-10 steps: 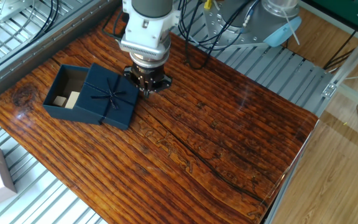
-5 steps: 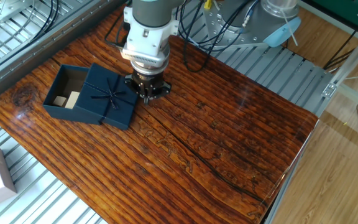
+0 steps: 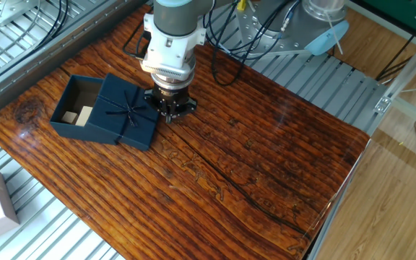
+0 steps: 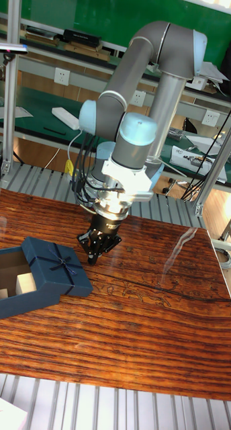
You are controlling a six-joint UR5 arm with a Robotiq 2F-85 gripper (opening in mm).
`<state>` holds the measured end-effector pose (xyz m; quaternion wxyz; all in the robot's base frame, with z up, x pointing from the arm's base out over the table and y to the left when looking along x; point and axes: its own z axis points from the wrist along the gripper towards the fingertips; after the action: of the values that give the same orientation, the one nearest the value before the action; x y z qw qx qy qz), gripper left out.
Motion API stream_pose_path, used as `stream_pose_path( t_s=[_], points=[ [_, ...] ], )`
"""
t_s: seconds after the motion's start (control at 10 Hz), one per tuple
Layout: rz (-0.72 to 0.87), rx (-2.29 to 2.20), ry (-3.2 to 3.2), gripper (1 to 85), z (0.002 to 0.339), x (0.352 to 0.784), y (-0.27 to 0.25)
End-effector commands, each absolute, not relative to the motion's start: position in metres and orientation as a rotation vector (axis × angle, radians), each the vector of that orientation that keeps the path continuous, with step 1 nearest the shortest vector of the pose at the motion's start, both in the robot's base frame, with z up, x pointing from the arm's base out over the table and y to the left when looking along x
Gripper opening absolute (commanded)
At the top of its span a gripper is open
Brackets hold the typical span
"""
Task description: Slide the outer casing onto the gift box
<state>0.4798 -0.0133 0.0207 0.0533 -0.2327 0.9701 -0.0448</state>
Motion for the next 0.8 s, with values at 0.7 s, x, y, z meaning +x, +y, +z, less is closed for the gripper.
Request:
stream_pose_path(
  t_s=[0.7],
  points=[
    [-0.207,-0.689,2.898,1.3,0.0042,0.4891,-0.0177]
  ],
)
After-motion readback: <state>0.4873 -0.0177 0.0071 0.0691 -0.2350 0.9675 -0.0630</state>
